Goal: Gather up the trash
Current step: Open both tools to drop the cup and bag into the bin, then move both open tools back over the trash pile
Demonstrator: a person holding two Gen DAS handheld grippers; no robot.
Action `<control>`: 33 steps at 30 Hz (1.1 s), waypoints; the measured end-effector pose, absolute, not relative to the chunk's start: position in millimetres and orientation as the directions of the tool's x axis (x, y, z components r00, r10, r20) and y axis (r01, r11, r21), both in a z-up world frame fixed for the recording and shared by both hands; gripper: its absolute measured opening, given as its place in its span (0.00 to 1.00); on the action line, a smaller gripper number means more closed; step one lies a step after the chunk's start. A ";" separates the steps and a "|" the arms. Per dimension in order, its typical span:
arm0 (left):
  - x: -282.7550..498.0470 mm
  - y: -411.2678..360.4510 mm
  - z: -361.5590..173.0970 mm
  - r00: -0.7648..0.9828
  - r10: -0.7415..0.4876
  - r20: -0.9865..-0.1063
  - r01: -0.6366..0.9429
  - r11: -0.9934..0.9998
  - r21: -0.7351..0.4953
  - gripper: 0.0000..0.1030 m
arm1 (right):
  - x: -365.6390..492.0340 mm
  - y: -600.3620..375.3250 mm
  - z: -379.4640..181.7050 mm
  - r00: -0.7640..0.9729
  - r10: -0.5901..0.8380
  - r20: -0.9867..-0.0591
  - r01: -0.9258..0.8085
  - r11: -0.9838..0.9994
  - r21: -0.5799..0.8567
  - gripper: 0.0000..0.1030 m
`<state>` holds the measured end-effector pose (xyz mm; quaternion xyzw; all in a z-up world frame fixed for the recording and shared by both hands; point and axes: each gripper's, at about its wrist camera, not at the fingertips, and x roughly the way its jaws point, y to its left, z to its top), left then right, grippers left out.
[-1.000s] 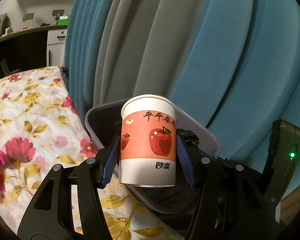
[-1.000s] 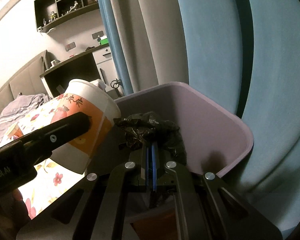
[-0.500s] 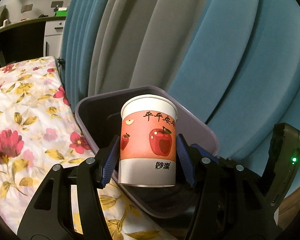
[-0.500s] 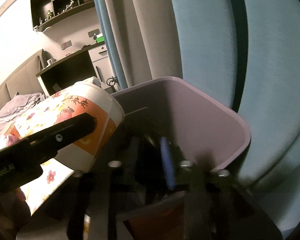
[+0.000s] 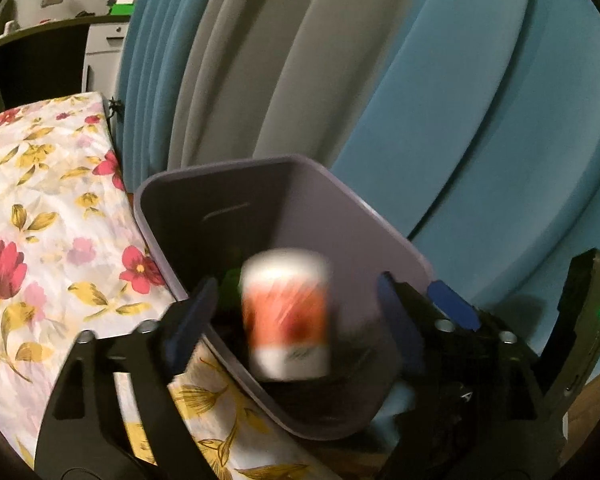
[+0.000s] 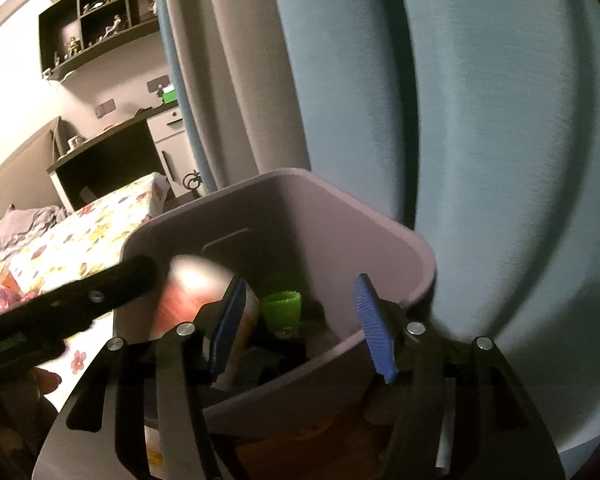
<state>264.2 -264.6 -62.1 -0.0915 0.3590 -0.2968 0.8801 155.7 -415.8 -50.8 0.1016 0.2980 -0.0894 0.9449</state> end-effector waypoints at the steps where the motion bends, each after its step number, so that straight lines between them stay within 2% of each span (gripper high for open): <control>1: 263.1 -262.3 -60.7 0.578 -0.582 -0.572 0.450 0.812 -0.372 0.86 | 153.9 -417.2 -49.9 0.808 -0.113 -0.578 0.236 0.962 0.141 0.55; 5: 256.7 -250.4 -55.0 0.611 -0.551 -0.568 0.416 0.834 -0.362 0.87 | 146.4 -414.6 -42.0 0.822 -0.119 -0.556 0.235 0.962 0.142 0.55; 14: 206.0 -203.6 -31.6 0.766 -0.346 -0.542 0.284 0.938 -0.198 0.93 | 123.6 -389.8 -15.5 0.875 -0.105 -0.472 0.193 0.971 0.142 0.76; 18: 185.5 -167.9 -28.1 0.790 -0.267 -0.552 0.206 0.964 -0.170 0.94 | 115.3 -371.9 -6.6 0.889 -0.062 -0.454 0.152 0.975 0.164 0.82; 22: 164.6 -129.0 -26.6 0.795 -0.203 -0.571 0.131 0.978 -0.165 0.94 | 110.6 -343.5 -2.3 0.891 -0.002 -0.455 0.083 0.984 0.159 0.84; 27: 131.9 -80.5 -23.5 0.825 -0.089 -0.557 0.026 0.992 -0.120 0.94 | 102.6 -302.6 -1.3 0.885 0.070 -0.461 -0.002 0.989 0.145 0.85; 33: 93.7 -23.6 -21.5 0.844 -0.007 -0.537 -0.058 0.993 -0.103 0.94 | 91.3 -249.2 -10.2 0.860 0.164 -0.483 -0.101 0.983 0.154 0.85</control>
